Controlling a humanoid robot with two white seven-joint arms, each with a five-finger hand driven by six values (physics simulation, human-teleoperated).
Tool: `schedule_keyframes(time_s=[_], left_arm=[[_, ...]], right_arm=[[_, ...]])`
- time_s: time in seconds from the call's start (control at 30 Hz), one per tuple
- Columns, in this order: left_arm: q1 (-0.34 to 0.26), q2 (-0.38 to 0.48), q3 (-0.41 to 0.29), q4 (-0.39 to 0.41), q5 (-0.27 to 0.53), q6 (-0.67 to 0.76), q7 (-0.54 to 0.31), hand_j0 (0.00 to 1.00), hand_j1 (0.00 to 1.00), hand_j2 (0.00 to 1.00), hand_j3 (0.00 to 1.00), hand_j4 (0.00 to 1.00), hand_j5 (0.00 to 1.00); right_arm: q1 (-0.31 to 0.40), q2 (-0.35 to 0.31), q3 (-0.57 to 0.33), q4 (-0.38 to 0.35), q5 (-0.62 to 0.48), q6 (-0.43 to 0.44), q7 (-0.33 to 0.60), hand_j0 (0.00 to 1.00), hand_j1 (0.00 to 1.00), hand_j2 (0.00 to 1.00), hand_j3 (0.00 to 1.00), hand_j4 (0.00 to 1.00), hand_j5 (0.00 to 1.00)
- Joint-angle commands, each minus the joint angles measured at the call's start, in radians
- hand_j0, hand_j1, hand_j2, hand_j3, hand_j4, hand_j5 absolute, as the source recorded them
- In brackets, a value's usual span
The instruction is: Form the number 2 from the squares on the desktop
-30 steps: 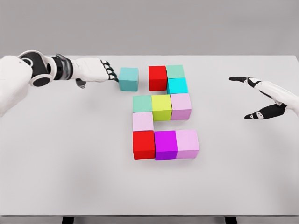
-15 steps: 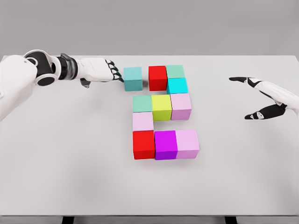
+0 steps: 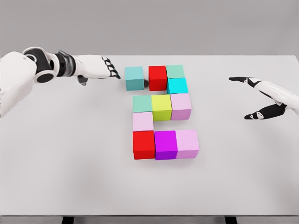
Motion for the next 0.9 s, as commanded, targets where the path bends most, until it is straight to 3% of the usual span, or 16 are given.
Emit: schedule_keyframes(time_s=[0.0, 0.5, 0.87], left_arm=[[0.000, -0.013, 0.002, 0.003, 0.004, 0.001, 0.001, 1.00, 1.00, 1.00, 1.00, 1.00, 1.00], [-0.003, -0.034, 0.002, 0.004, 0.005, 0.001, 0.001, 1.00, 1.00, 1.00, 1.00, 1.00, 1.00], [-0.025, -0.074, 0.005, 0.081, -0.004, 0.001, 0.001, 1.00, 1.00, 1.00, 1.00, 1.00, 1.00]], right_arm=[[0.000, -0.001, -0.001, -0.001, -0.008, 0.003, 0.000, 1.00, 1.00, 1.00, 1.00, 1.00, 1.00], [0.002, -0.001, -0.003, -0.001, -0.008, 0.003, -0.001, 1.00, 1.00, 1.00, 1.00, 1.00, 1.00], [0.002, -0.001, -0.003, -0.003, -0.010, 0.003, -0.001, 1.00, 1.00, 1.00, 1.00, 1.00, 1.00]])
